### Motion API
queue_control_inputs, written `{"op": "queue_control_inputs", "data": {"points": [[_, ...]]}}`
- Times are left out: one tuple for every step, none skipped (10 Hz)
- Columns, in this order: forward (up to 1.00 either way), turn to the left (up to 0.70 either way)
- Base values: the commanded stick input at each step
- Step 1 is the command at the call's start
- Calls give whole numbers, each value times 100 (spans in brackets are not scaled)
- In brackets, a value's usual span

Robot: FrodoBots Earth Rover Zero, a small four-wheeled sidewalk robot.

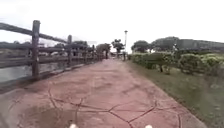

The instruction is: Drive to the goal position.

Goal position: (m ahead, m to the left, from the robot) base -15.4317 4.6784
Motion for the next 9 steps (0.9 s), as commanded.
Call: {"op": "queue_control_inputs", "data": {"points": [[93, 0], [94, 0], [94, 0], [93, 0], [93, 0], [93, 0], [93, 0], [93, 0], [93, 0]]}}
